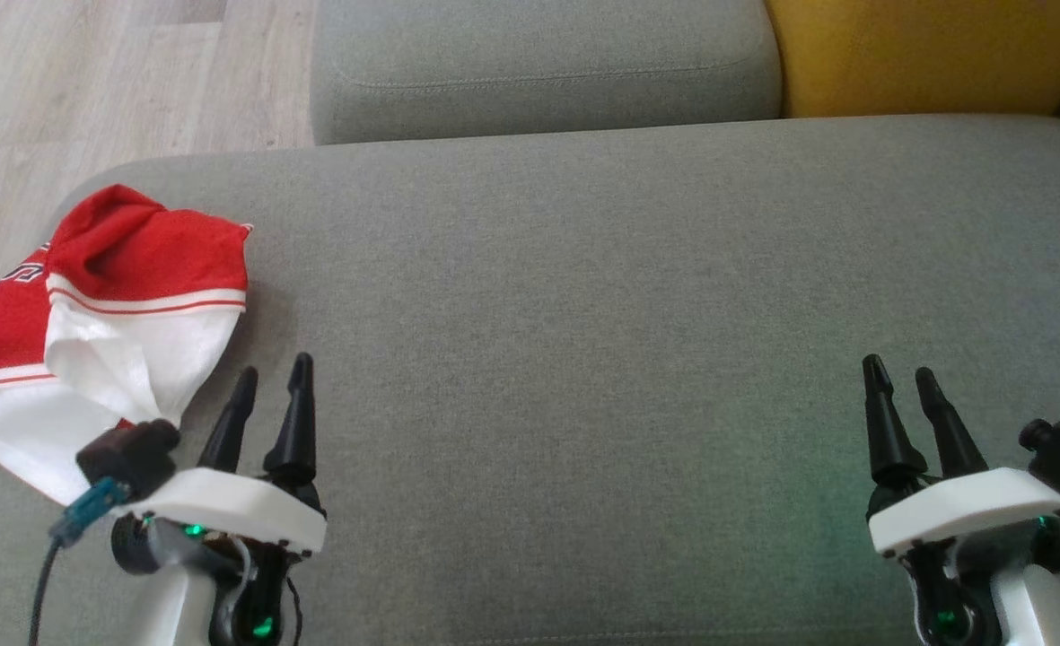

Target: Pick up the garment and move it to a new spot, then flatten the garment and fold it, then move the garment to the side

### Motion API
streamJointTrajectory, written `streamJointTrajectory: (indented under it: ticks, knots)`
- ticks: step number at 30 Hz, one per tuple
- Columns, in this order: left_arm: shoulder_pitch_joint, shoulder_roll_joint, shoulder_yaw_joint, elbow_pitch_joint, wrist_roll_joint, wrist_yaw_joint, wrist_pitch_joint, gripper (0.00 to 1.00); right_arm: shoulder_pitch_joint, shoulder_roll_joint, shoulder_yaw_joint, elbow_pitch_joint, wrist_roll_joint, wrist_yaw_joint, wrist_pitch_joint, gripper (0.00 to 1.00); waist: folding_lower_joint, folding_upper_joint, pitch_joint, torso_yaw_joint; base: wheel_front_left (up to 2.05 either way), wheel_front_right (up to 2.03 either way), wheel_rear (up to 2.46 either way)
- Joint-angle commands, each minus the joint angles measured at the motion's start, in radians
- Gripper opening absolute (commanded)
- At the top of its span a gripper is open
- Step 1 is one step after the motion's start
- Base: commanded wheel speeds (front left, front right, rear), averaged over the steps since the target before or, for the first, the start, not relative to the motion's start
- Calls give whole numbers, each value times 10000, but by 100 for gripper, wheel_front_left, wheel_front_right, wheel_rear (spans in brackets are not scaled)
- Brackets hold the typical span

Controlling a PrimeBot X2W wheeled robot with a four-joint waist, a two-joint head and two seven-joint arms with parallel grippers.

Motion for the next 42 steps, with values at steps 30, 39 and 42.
streamJointTrajectory:
  ticks: [30, 39, 42]
  knots:
    - [-650, 323, -251, 126, 3468, 594, -1015, 100, -223, 76, 95, -506, -3742, 37, -637, 100, 0, -1, 31, 134, 0, 0, 0]
    - [-663, 346, -306, 239, 4411, 759, -1283, 100, -117, 186, 68, -493, -4682, 40, -819, 100, 0, -1, 35, 170, 0, 0, 0]
    - [-666, 309, -257, 260, 4553, 791, -1353, 100, -94, 216, 80, -470, -4894, 40, -877, 100, 0, -1, 40, 187, 0, 0, 0]
